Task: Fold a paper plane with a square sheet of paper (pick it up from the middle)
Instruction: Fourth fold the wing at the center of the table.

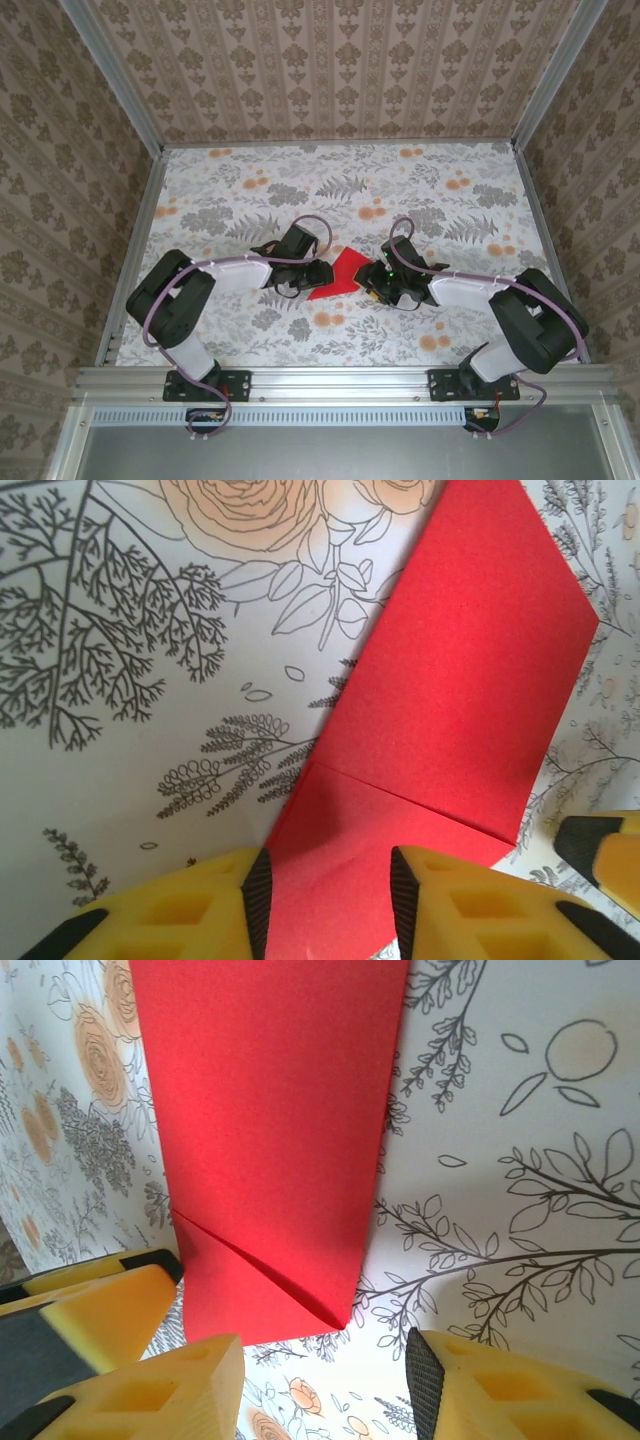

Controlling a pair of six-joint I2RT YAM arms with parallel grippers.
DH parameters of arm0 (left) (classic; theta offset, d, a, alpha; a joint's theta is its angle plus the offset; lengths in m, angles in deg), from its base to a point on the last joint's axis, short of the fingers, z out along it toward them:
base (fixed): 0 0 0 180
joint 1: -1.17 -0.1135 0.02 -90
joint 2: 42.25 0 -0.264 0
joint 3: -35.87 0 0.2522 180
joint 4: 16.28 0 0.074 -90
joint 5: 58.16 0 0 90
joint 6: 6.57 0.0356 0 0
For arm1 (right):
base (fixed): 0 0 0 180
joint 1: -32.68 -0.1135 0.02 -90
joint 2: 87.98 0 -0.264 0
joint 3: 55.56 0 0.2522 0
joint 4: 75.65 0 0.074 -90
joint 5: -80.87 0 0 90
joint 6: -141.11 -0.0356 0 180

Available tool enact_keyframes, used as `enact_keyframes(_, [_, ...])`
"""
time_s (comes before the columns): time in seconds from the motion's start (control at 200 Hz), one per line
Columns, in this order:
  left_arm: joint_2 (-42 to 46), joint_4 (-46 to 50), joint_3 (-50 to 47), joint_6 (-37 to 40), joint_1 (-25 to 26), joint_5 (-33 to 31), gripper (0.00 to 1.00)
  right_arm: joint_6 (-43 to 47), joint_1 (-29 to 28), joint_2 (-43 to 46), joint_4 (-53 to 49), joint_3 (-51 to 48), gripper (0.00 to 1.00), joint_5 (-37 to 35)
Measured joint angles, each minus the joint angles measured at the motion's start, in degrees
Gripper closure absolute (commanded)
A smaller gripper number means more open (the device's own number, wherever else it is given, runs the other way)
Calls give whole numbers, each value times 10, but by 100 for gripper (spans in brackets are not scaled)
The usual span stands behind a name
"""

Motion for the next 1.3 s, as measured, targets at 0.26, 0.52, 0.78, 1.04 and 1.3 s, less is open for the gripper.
enact_keyframes(0.26, [10,-4,-13,2,-2,26,47,-1,0,-3,1,0,51,7])
enact_keyframes(0.52, [18,-3,-24,2,-2,34,49,0,0,-10,16,0,52,19])
enact_keyframes(0.78, [19,-8,-27,0,-3,36,49,-3,0,-33,47,0,53,35])
enact_keyframes(1.04, [19,-13,-30,-2,-3,36,49,-6,0,-45,73,0,55,45])
enact_keyframes(1.3, [19,-14,-30,-7,-3,36,49,-18,0,-48,101,0,59,50])
